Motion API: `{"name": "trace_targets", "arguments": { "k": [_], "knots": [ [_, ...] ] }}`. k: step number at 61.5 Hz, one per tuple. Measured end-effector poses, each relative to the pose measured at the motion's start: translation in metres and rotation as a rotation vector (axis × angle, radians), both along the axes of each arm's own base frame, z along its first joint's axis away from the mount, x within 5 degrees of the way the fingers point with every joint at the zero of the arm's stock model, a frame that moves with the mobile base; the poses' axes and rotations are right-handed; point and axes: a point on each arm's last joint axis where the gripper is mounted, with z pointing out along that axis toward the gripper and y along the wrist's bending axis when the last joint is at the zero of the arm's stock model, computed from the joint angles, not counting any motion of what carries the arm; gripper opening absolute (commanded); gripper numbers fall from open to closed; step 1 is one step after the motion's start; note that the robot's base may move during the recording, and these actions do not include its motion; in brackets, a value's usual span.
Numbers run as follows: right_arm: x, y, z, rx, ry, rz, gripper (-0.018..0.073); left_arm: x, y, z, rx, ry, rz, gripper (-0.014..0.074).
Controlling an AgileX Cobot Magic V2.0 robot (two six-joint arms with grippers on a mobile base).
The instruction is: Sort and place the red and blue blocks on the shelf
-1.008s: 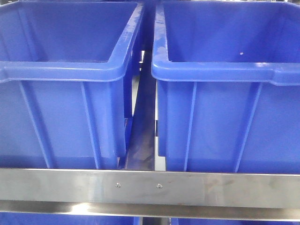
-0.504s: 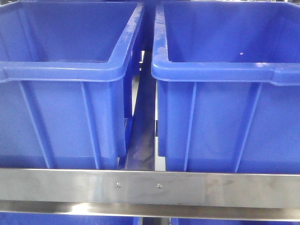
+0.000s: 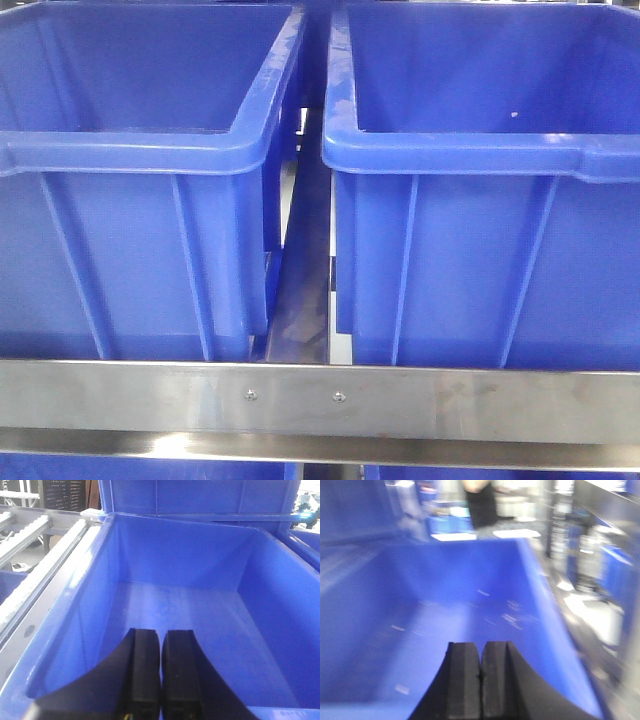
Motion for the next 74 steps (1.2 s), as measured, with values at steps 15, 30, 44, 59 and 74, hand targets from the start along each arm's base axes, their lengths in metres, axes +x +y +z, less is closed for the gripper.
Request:
{"name": "trace_targets", "arguments": {
  "k": [15,30,44,59,74],
  "knots": [
    [-0.002,0.0,-0.036,0.001,0.037,-0.008,0.0056,0.0,0.0,0.0,0.0,-0.002,0.0,0.0125],
    [-0.002,-0.001,-0.033,0.0,0.009,-0.01,0.0056,0.0,0.0,-0.001,0.0,0.0,0.0,0.0125],
    [-0.003,-0.001,-0.032,0.0,-0.003,-0.01,0.0056,0.0,0.0,-0.001,0.0,0.0,0.0,0.0125],
    [-0.003,0.0,-0.032,-0.009,-0.005,0.006,0.0056,0.0,0.0,-0.001,0.0,0.0,0.0,0.0125],
    [-0.003,0.0,-0.032,-0.025,-0.004,0.006,0.0056,0.0,0.0,-0.001,0.0,0.0,0.0,0.0125]
  ]
}}
